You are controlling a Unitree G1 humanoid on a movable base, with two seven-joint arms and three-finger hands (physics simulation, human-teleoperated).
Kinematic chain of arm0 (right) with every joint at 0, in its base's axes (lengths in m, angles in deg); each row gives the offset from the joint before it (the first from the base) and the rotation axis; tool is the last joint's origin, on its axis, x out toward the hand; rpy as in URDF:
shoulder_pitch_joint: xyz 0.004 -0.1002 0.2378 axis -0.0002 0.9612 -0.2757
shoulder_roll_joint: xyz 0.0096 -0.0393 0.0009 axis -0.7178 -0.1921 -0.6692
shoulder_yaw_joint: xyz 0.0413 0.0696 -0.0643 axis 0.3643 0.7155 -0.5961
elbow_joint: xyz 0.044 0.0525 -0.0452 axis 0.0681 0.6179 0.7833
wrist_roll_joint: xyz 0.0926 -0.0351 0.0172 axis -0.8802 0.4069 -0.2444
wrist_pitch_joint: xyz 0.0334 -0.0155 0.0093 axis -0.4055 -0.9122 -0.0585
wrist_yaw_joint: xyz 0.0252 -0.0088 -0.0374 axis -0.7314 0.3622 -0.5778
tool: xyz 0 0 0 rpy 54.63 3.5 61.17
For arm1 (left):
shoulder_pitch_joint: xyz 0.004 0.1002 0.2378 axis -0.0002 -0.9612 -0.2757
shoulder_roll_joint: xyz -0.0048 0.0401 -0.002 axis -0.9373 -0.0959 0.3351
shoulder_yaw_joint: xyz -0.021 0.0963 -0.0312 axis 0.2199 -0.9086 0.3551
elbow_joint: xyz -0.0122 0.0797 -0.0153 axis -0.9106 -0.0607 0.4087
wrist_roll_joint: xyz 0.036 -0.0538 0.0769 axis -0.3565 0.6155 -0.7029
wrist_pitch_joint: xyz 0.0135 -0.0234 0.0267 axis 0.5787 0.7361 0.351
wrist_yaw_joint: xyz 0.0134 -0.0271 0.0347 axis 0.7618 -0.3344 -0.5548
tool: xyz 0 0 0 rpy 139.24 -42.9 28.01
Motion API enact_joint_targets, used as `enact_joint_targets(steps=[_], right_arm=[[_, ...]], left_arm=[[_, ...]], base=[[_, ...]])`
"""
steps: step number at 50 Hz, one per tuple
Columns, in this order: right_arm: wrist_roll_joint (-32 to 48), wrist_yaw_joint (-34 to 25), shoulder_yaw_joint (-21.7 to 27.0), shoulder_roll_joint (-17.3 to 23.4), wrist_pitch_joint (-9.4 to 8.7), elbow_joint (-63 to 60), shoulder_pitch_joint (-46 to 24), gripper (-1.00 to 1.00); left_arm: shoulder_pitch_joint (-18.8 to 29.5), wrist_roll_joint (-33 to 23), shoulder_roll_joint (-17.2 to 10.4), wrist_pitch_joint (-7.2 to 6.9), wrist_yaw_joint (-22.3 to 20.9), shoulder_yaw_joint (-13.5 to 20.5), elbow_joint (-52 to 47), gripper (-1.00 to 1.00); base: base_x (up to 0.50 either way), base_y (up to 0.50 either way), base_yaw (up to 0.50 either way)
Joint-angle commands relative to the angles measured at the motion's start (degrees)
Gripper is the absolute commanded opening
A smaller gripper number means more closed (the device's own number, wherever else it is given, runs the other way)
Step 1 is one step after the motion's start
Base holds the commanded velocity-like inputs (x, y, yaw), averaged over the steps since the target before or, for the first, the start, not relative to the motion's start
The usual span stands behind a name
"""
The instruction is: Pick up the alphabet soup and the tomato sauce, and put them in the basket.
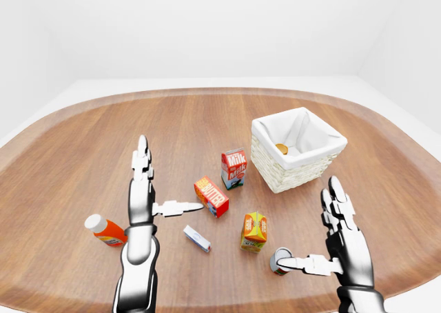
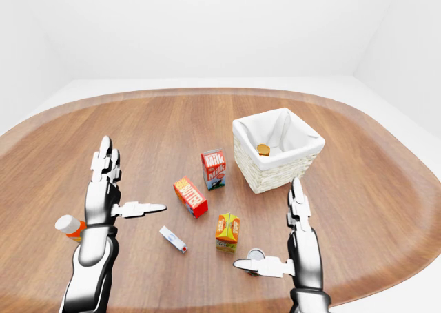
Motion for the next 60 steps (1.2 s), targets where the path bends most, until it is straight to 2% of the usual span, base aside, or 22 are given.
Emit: enact_joint_targets(steps=[1,32,60], right_arm=[[0.6,1.1,-1.3,0.9,0.00,1.1,2.7,1.00],[2.8,5.2,-4.6,3.7,0.00,6.2,6.5,1.00],[3.3,5.6,-3.8,3.9,0.00,10.6,6.0,1.00]], left_arm=[[-0.2,0.0,0.0,0.00,0.0,0.0,-0.7,1.00],[-0.3,-0.1,0.0,0.00,0.0,-0.1,-0.1,1.00],[-0.1,0.0,0.0,0.00,0.1,0.0,-0.3,1.00]], base=[[0.00,0.00,0.00],[0.00,0.00,0.00],[0.00,0.00,0.00]])
